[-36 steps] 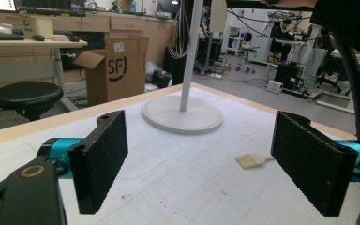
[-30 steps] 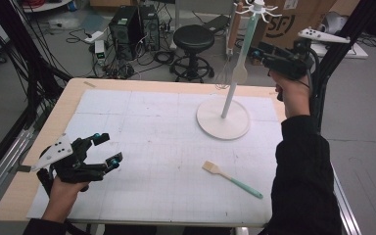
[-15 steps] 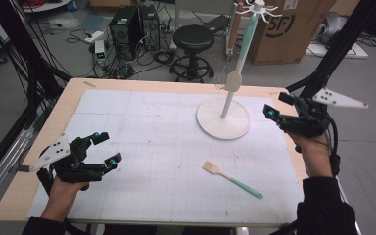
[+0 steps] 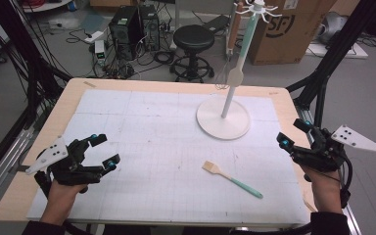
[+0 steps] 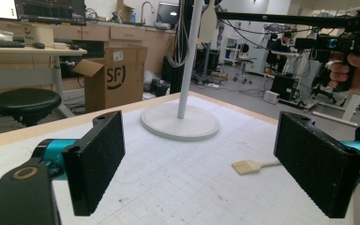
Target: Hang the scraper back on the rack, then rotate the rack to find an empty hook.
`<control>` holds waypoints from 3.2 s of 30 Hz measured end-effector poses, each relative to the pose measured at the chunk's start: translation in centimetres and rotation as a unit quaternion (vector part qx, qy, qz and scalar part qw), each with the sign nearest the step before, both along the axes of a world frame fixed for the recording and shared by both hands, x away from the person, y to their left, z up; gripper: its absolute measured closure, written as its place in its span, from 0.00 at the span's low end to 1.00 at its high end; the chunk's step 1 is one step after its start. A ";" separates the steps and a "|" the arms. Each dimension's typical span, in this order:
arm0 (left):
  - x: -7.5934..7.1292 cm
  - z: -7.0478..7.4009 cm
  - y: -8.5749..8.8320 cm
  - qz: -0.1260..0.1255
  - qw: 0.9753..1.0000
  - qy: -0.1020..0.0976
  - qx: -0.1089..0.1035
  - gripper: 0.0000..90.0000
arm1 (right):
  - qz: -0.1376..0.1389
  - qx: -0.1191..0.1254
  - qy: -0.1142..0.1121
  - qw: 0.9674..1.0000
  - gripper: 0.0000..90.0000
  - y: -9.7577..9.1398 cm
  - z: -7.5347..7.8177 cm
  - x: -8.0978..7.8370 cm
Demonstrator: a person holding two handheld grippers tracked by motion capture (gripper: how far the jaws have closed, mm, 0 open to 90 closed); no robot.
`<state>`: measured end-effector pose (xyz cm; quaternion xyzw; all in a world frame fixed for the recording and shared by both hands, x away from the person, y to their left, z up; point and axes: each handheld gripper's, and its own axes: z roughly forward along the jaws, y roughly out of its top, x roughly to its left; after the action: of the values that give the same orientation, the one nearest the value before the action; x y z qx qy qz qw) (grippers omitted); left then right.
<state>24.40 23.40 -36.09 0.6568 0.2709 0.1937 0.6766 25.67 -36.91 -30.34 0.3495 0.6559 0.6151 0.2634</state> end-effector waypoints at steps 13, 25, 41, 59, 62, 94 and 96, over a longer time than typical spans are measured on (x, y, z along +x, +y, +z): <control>0.1 -0.4 0.3 -0.001 1.000 0.003 -0.008 0.19 | -0.007 -0.002 0.005 1.000 0.20 0.2 1.8 1.0; 0.3 -0.6 0.6 -0.008 1.000 0.008 -0.008 0.19 | 0.027 0.006 0.012 1.000 0.71 1.7 4.3 3.9; 0.7 -0.8 0.4 -0.017 1.000 0.010 -0.007 0.19 | 0.045 0.009 0.001 0.999 0.99 1.7 10.4 9.0; 0.2 -0.7 1.5 -0.024 0.999 0.001 -0.022 0.20 | 0.038 -0.024 -0.004 0.999 0.99 4.5 17.1 15.1; 0.1 -0.9 1.7 -0.021 0.999 0.001 -0.024 0.20 | 0.034 -0.022 -0.002 0.999 0.99 5.0 17.3 15.5; 0.3 -1.1 2.4 -0.021 0.999 0.005 -0.030 0.20 | 0.077 -0.022 -0.030 0.996 0.99 9.6 17.8 15.0; 0.4 -1.1 2.4 -0.021 0.999 0.005 -0.030 0.20 | 0.069 -0.020 -0.033 0.997 0.99 8.7 17.9 14.6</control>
<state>24.77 25.81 -37.22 0.6424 0.2656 0.1678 0.6990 40.31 -28.21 -12.49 0.2775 0.6820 0.6293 0.2487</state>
